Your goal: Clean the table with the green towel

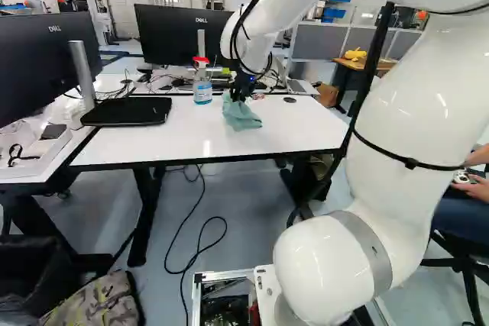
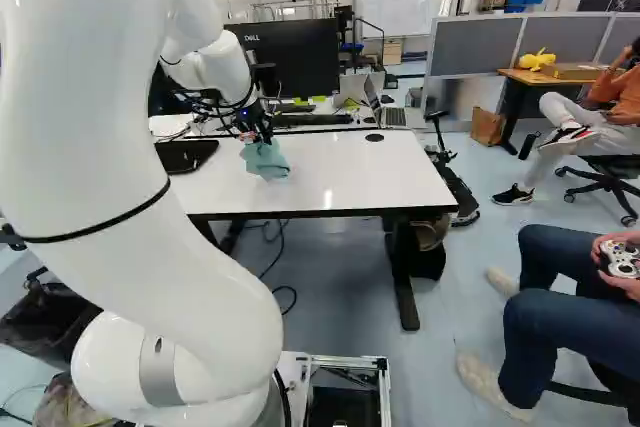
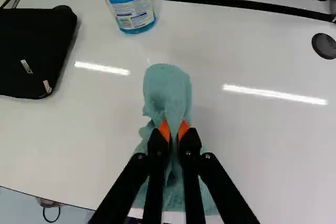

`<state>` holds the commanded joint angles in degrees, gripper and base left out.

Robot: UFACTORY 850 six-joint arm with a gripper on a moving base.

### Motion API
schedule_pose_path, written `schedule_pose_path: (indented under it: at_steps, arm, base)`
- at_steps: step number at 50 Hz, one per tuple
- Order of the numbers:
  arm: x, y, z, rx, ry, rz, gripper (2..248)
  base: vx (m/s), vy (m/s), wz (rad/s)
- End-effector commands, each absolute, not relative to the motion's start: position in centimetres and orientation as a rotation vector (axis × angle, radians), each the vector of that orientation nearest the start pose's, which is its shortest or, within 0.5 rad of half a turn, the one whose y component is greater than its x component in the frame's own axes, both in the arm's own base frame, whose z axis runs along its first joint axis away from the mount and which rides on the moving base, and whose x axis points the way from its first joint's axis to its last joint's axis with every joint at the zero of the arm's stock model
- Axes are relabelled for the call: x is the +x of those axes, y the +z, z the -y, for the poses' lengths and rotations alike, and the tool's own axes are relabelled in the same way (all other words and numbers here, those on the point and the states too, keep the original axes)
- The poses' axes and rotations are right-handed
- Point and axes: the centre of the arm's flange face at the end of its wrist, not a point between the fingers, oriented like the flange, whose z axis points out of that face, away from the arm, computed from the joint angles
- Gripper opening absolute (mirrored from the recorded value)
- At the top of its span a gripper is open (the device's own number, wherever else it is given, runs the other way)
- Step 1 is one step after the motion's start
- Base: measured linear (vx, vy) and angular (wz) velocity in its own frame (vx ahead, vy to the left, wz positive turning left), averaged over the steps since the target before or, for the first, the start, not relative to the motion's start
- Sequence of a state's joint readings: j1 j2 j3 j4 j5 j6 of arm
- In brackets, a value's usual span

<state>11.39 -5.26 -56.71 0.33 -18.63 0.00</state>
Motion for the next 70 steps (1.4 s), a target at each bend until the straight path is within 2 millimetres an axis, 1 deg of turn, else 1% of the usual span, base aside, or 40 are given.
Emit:
schedule_pose_path:
  at_steps: [19,28,29,33,34,39,40,44,45,49,50,54,55,57,58,70]
  arm:
    - [50.2,52.9,-13.4,-2.917,-0.861,0.376,38]
    - [50.2,52.9,-13.5,-2.916,-0.861,0.378,38]
    - [50.2,52.9,-13.5,-2.916,-0.861,0.378,44]
    - [50.2,52.9,-13.5,-2.916,-0.861,0.378,44]
    - [50.2,52.9,-13.5,-2.916,-0.861,0.378,74]
    - [50.2,52.9,-13.5,-2.916,-0.861,0.378,74]
    - [50.2,52.9,-13.5,-2.916,-0.861,0.378,109]
    - [50.2,52.9,-13.5,-2.916,-0.861,0.378,109]
    - [50.2,52.9,-13.5,-2.916,-0.861,0.378,143]
    - [50.2,52.9,-13.5,-2.916,-0.861,0.378,143]
    - [50.2,52.9,-13.5,-2.916,-0.861,0.378,179]
    - [50.2,52.9,-13.5,-2.916,-0.861,0.378,179]
    - [50.2,52.9,-13.5,-2.916,-0.861,0.378,217]
    - [50.2,52.9,-13.5,-2.916,-0.861,0.378,217]
    - [50.2,52.9,-13.5,-2.916,-0.861,0.378,247]
    - [50.1,52.8,-13.4,-2.915,-0.866,0.376,247]
  base:
    - [0.0,0.0,0.0]
    - [0.0,0.0,0.0]
    - [0.0,0.0,0.0]
    - [0.0,0.0,0.0]
    - [0.0,0.0,0.0]
    - [0.0,0.0,0.0]
    - [0.0,0.0,0.0]
    - [0.0,0.0,0.0]
    - [0.0,0.0,0.0]
    - [0.0,0.0,0.0]
    - [0.0,0.0,0.0]
    - [0.0,0.0,0.0]
    - [0.0,0.0,0.0]
    - [0.0,0.0,0.0]
    - [0.0,0.0,0.0]
    - [0.0,0.0,0.0]
